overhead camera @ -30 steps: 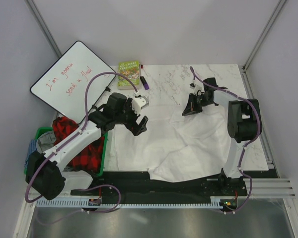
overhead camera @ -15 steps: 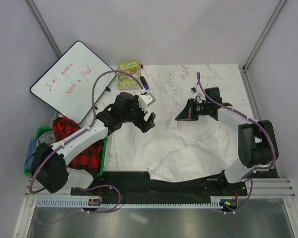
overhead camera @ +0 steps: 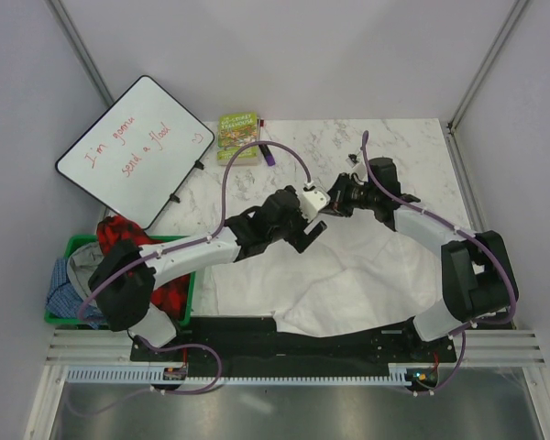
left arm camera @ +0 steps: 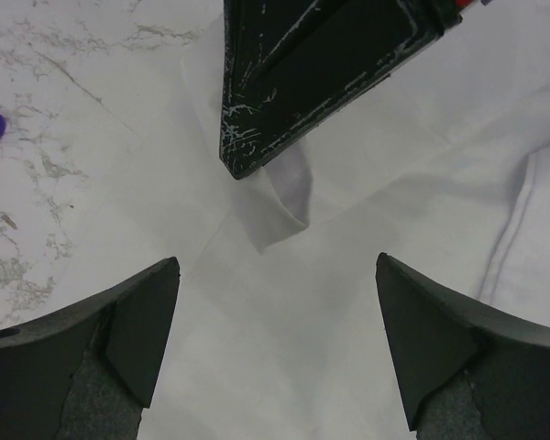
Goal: Fold and stack the long sleeve shirts
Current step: Fold the shirt
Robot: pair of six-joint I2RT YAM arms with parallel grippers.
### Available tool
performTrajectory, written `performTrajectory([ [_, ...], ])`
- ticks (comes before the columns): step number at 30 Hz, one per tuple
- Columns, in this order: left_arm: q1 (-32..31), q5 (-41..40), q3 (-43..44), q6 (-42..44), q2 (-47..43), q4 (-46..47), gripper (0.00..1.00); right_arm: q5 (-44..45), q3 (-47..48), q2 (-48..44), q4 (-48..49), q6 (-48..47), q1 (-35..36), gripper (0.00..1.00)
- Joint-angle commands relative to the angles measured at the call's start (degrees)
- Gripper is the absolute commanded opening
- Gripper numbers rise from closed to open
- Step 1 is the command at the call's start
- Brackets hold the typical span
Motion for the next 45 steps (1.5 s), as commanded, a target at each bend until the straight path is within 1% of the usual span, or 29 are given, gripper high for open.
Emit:
performTrajectory([
  [1, -0.5, -6.1, 2.4, -1.7, 1.5, 6.4, 0.91, 1.2, -0.9, -2.4, 3.6, 4.5, 1.0, 0.00],
  [5, -0.4, -8.7, 2.7, -1.9, 3.9, 7.7, 0.80, 0.1, -1.9, -2.4, 5.1, 5.9, 1.0, 0.00],
  [6, -0.4, -8.7, 2.6, -1.9, 4.2, 8.2, 0.74, 0.0, -1.9, -2.4, 5.3, 6.1, 1.1, 0.00],
  [11, -0.4, -9.3, 3.4, -0.5, 6.1, 9.9, 0.65, -0.6, -2.3, -2.7, 5.6, 6.5, 1.1, 0.00],
  [14, -0.4, -10.1, 3.8, 0.1, 7.1, 10.2, 0.63, -1.1, -2.2, -3.1, 5.8, 7.2, 1.2, 0.00],
  [16, -0.4, -9.9, 3.9, 0.2, 7.4, 10.5, 0.54, -1.5, -2.1, -3.1, 5.8, 7.4, 1.1, 0.00],
  [17, -0.4, -9.5, 3.9, 0.2, 7.5, 10.5, 0.49, -1.6, -2.0, -3.2, 5.8, 7.2, 1.2, 0.00],
  [18, -0.4, -9.1, 3.9, 0.1, 7.5, 10.3, 0.35, -1.9, -2.0, -3.4, 5.3, 7.0, 1.0, 0.00],
  [20, -0.4, -7.5, 3.9, -0.2, 7.0, 9.4, 0.17, -2.4, -1.2, -3.5, 4.7, 5.5, 1.0, 0.05],
  [21, -0.4, -6.6, 3.9, -0.4, 6.2, 7.8, 0.02, -2.9, -0.7, -3.6, 3.7, 4.8, 0.5, 0.05],
  [24, -0.5, -3.6, 3.3, -1.4, 4.0, 5.8, 0.02, -3.8, 1.4, -3.8, 0.9, 2.6, -1.3, 0.09],
  [25, -0.4, -2.2, 3.1, -1.8, 3.3, 5.4, 0.02, -4.6, 3.0, -3.8, -0.4, 1.5, -1.8, 0.14],
  [26, -0.5, -1.6, 2.8, -1.9, 2.8, 3.8, 0.02, -4.9, 4.1, -3.9, -1.7, -1.3, -2.4, 0.16],
  [27, -0.4, -1.2, 2.4, -2.1, 2.4, 3.3, 0.02, -5.3, 5.2, -3.8, -5.2, -2.8, -3.7, 0.16],
  [28, -0.4, 0.0, 2.3, -2.1, 1.4, 2.7, 0.02, -5.4, 7.4, -3.8, -7.1, -4.8, -4.5, 0.18],
  [30, -0.4, 1.3, 1.8, -2.1, 0.5, 2.3, 0.02, -7.0, 9.7, -3.3, -12.0, -9.9, -7.6, 0.29],
  [31, -0.4, 1.8, 1.8, -1.7, 0.1, 1.8, 0.02, -9.2, 12.5, -2.9, -14.3, -12.0, -8.9, 0.45],
  [32, -0.4, 2.4, 2.1, -1.4, -0.2, 1.4, 0.02, -9.9, 14.1, -2.4, -19.8, -17.1, -11.6, 0.50],
  [33, -0.4, 5.0, 2.3, -0.8, -0.5, 0.9, 0.02, -10.3, 15.8, -1.6, -22.3, -19.5, -13.1, 0.60],
  [34, -0.4, 7.2, 2.4, 1.2, -1.4, 0.7, 0.02, -10.9, 19.2, -1.2, -24.7, -21.7, -14.6, 0.64],
  [35, -0.4, 10.0, 3.1, 2.4, -2.0, -0.7, 0.02, -11.4, 21.1, -0.6, -30.4, -27.9, -18.3, 0.68],
  [36, -0.5, 15.0, 3.7, 3.6, -2.7, -1.5, 0.02, -12.1, 25.5, 1.3, -33.7, -31.5, -20.0, 0.73],
  [37, -0.5, 18.6, 4.5, 6.7, -3.4, -2.9, 0.02, -12.7, 28.3, 2.8, -37.6, -36.9, -21.7, 0.73],
  [38, -0.6, 22.6, 6.8, 8.6, -4.6, -7.3, 0.02, -12.0, 31.0, 4.3, -46.1, -41.8, -24.4, 0.74],
  [39, -0.6, 31.0, 8.1, 10.7, -5.4, -9.3, 0.02, -10.8, 36.0, 7.7, -50.1, -51.3, -25.7, 0.74],
  [40, -0.7, 34.5, 9.2, 12.8, -6.1, -11.2, 0.02, -9.8, 38.1, 9.3, -53.7, -55.4, -26.8, 0.74],
  [41, -0.6, 38.4, 10.8, 14.3, -7.7, -13.7, 0.02, -6.5, 39.8, 12.4, -58.8, -58.5, -28.4, 0.75],
  [42, -1.3, 43.9, 11.2, 17.4, -8.5, -14.7, 0.02, -5.1, 42.8, 14.0, -60.8, -64.3, -29.1, 0.73],
  [45, -3.8, 50.9, 11.5, 22.3, -11.9, -16.7, 0.02, -2.1, 45.6, 18.5, -64.3, -69.0, -31.6, 0.71],
])
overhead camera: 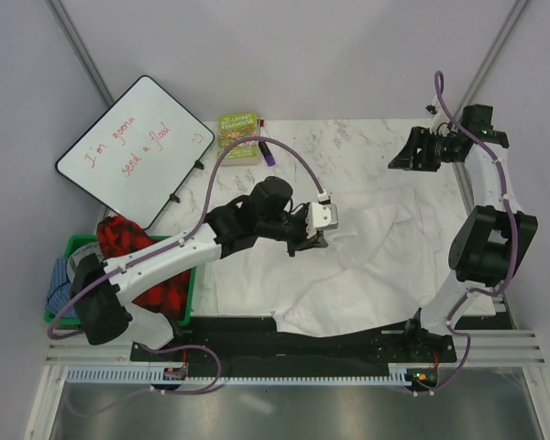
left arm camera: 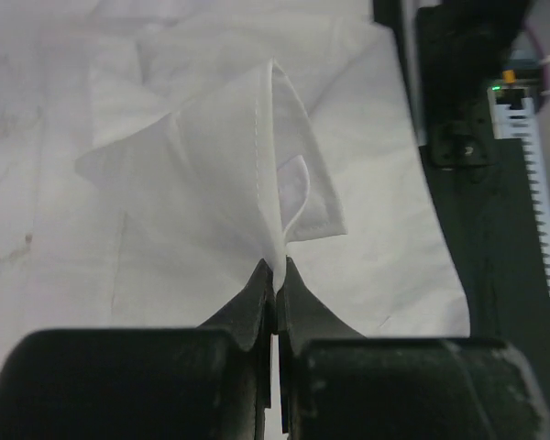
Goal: Fold and stack the long sleeve shirts
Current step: Fold the shirt
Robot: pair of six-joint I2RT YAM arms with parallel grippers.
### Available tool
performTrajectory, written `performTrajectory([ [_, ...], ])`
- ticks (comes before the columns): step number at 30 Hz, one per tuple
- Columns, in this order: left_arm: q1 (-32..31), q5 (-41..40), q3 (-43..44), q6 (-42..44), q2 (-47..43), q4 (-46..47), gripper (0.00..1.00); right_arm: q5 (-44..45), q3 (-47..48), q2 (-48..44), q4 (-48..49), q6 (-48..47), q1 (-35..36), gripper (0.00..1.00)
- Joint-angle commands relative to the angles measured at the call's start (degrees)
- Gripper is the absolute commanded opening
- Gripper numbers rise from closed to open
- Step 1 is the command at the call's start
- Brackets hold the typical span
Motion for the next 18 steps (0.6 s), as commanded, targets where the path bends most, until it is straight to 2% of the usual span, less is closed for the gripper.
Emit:
performTrajectory([
  [1, -3.8, 20.1, 3.3, 13.9, -7.3, -5.6, 0.02, 4.8, 4.4, 6.3, -16.3, -20.4, -2.3, 0.71],
  [7, -7.8, 23.3, 3.8, 24.2, -9.1, -11.3, 0.02, 7.2, 5.0, 8.7, -18.0, -24.9, -2.5, 0.71],
  [12, -9.4, 25.0, 3.5, 27.0, -10.3, -13.7, 0.02, 9.2, 4.5, 9.0, -18.8, -27.3, -2.5, 0.70],
  [18, -11.5, 23.6, 3.0, 25.4, -11.6, -13.8, 0.02, 11.3, 4.4, 9.9, -18.9, -29.6, -2.6, 0.68],
])
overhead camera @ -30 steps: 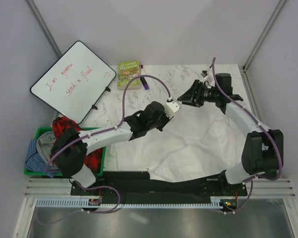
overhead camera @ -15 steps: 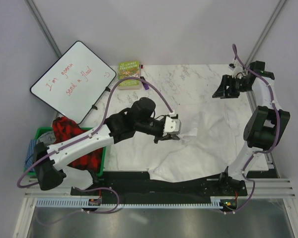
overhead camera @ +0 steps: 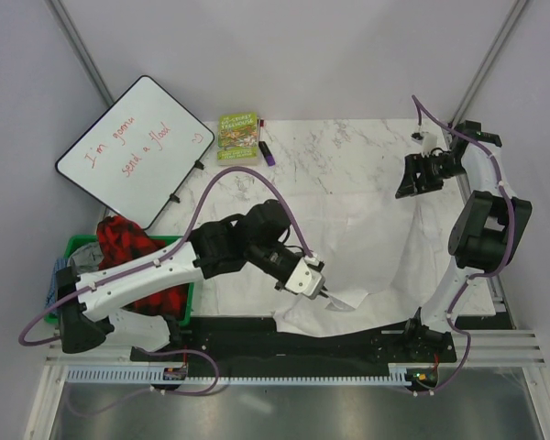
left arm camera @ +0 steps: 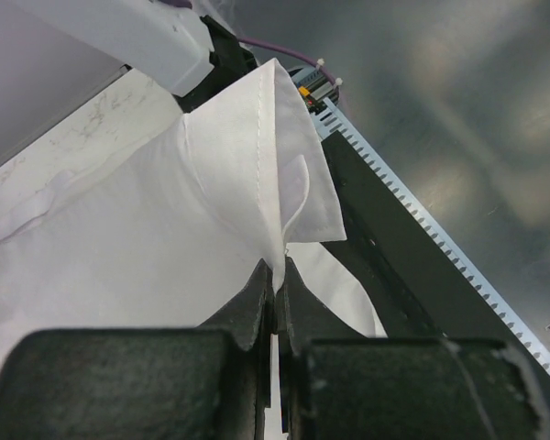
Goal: Fold and stack the long sleeve shirts
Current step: Fold the shirt
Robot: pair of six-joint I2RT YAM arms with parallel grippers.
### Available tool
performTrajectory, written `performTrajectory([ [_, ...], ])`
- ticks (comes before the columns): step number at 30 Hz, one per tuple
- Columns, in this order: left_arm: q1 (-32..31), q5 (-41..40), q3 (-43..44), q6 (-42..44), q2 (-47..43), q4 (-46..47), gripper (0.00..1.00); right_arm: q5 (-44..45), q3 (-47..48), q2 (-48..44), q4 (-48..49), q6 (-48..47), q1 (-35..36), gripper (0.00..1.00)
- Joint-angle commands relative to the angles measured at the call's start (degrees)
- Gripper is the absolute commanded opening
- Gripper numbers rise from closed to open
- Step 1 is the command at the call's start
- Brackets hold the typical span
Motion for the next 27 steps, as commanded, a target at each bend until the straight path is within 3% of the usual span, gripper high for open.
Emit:
performTrajectory([
  [1, -1.2, 1.1, 1.5, 0.5, -1.8, -0.7, 0.02, 1.9, 2.0, -0.1, -1.5, -4.5, -0.2, 0.68],
  [7, 1.2, -4.8, 0.9, -7.4, -3.6, 5.1, 0.02, 1.6, 8.4, 2.8, -8.7, -8.8, -6.4, 0.73],
  [15, 13.0, -3.4, 2.0, -13.0, -4.5, 8.4, 0.02, 2.6, 19.2, 10.4, -17.5, -12.5, -14.0, 0.71],
  [22, 14.1, 1.2, 1.9, -10.5, -4.9, 7.6, 0.02, -0.2, 20.9, 12.3, -17.7, -11.6, -13.1, 0.58],
  [27, 12.8, 5.5, 2.4, -10.8, -4.1, 4.4, 0.02, -3.5, 21.4, 10.8, -16.3, -8.7, -9.6, 0.57],
])
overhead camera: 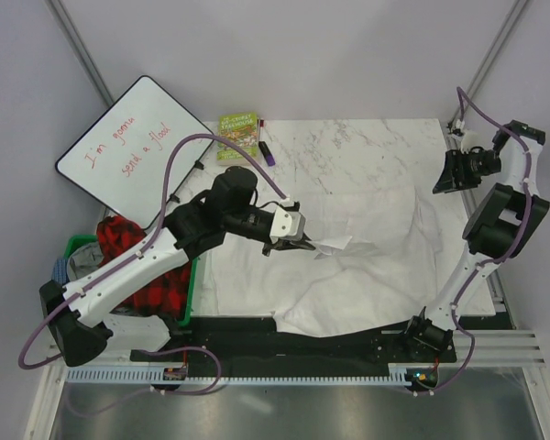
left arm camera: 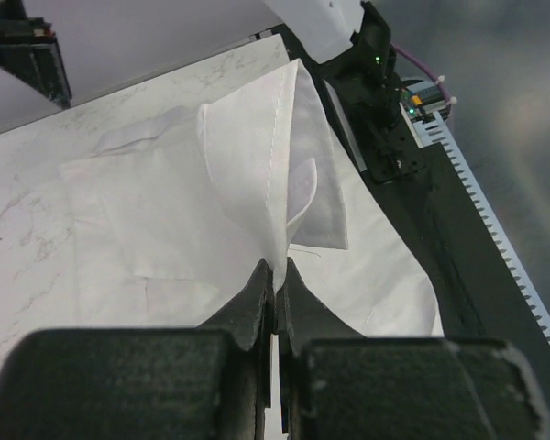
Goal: Fold and stack the long sleeve shirts
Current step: Fold the shirt
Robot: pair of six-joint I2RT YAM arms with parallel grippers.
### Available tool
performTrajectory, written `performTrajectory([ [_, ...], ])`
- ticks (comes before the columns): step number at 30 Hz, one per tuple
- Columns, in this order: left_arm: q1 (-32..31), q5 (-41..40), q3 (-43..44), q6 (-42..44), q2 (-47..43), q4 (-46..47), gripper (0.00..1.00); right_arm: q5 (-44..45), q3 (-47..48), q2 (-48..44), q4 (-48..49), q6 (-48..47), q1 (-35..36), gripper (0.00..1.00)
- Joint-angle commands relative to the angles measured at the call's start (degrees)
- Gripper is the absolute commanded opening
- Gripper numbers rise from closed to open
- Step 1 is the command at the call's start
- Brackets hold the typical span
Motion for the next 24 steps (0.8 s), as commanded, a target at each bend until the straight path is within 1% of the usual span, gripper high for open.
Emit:
performTrajectory([
  [1, -1.4, 6.6, 2.1, -2.6, -0.7, -1.0, 0.02, -6.3, 1.6, -2.2, -3.3, 1.7, 3.9, 0.57],
  [2, -1.5, 6.6, 1.5, -3.6, -0.6, -1.0, 0.02, -6.9, 0.9, -2.8, -2.0, 3.2, 5.1, 0.57],
  [3, -1.6, 5.5, 1.2, -6.6, -0.3, -0.7, 0.02, -7.2, -1.3, -3.9, -1.0, 4.0, 7.5, 0.57],
  [4, -1.6, 4.1, 0.7, -8.6, 0.3, 1.1, 0.02, -7.3, -2.7, -4.4, 0.3, 4.8, 8.8, 0.57],
  [5, -1.5, 2.4, -0.6, -10.5, 0.5, 2.5, 0.02, -6.8, -4.2, -5.1, 3.5, 6.6, 11.5, 0.57],
  [6, -0.4, -0.4, -1.5, -15.0, 0.5, 4.2, 0.02, -6.4, -7.0, -5.2, 5.2, 7.3, 12.8, 0.57],
  [7, 0.5, -1.9, -3.4, -17.7, 0.6, 8.3, 0.02, -5.3, -8.3, -5.2, 6.7, 7.9, 13.9, 0.57],
  [9, 4.3, -5.3, -4.6, -23.9, 1.3, 10.7, 0.02, -4.4, -10.1, -4.2, 9.5, 8.4, 16.3, 0.58],
  [11, 7.0, -7.8, -5.6, -26.6, 2.8, 12.1, 0.02, -2.2, -10.2, -1.8, 10.6, 8.4, 17.4, 0.59],
  [12, 9.4, -10.6, -6.3, -29.2, 3.2, 12.9, 0.02, -1.6, -10.0, -1.1, 10.8, 8.4, 17.4, 0.59],
  [14, 11.8, -12.9, -9.1, -31.5, 3.9, 14.9, 0.02, 1.0, -9.5, 0.9, 11.1, 8.1, 17.4, 0.58],
  [15, 13.5, -16.3, -10.0, -33.9, 4.1, 15.3, 0.02, 1.7, -9.3, 1.3, 11.2, 7.7, 17.4, 0.58],
  [18, 16.0, -21.4, -13.5, -37.4, 5.4, 16.8, 0.02, 3.3, -9.3, 1.7, 11.3, 7.2, 17.4, 0.57],
  [20, 17.9, -23.0, -16.1, -38.9, 6.1, 18.7, 0.02, 3.1, -9.3, 1.4, 11.2, 7.1, 17.4, 0.58],
  [24, 20.9, -25.8, -21.4, -38.5, 5.8, 23.0, 0.02, 3.5, -9.2, 0.9, 10.9, 6.7, 17.4, 0.59],
])
